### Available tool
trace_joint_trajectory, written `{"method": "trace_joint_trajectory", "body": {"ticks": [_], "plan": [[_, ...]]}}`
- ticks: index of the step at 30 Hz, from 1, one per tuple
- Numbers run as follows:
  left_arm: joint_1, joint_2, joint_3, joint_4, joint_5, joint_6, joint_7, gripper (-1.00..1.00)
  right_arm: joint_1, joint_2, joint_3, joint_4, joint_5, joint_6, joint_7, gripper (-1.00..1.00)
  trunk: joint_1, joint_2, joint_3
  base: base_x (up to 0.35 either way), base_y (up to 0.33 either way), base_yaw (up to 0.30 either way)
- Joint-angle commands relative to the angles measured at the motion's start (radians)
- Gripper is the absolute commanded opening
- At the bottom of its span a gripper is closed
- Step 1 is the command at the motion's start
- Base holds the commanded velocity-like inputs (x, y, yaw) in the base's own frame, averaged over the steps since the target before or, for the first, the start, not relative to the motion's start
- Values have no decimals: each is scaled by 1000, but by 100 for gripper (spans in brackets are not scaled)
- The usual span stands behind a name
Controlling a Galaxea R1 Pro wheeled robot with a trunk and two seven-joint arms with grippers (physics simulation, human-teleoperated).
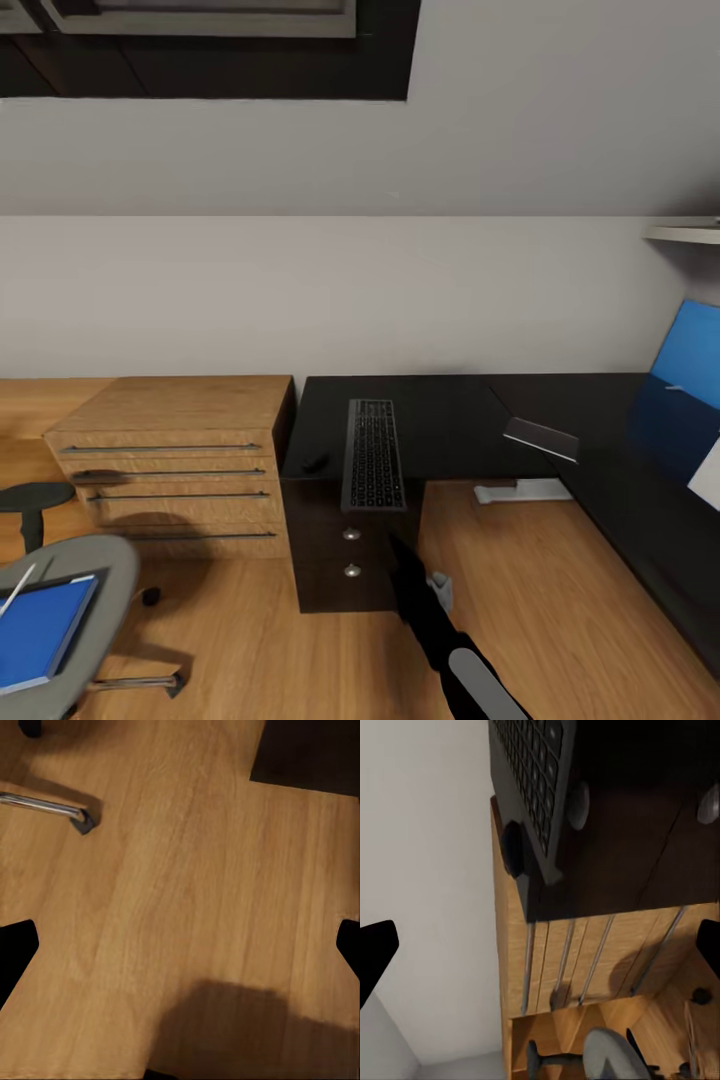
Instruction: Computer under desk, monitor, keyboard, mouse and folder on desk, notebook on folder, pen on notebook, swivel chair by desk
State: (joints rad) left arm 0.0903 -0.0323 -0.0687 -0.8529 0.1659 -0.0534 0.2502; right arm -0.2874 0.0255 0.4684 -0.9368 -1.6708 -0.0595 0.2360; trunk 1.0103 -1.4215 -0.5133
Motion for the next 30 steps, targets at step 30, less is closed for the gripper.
{"method": "trace_joint_trajectory", "body": {"ticks": [30], "plan": [[0, -20, -10, 123, 7, 4, -3, 100, -191, 38, -43, 683, 391, -513, -285, 100, -81, 146, 65, -45, -19, 0]]}}
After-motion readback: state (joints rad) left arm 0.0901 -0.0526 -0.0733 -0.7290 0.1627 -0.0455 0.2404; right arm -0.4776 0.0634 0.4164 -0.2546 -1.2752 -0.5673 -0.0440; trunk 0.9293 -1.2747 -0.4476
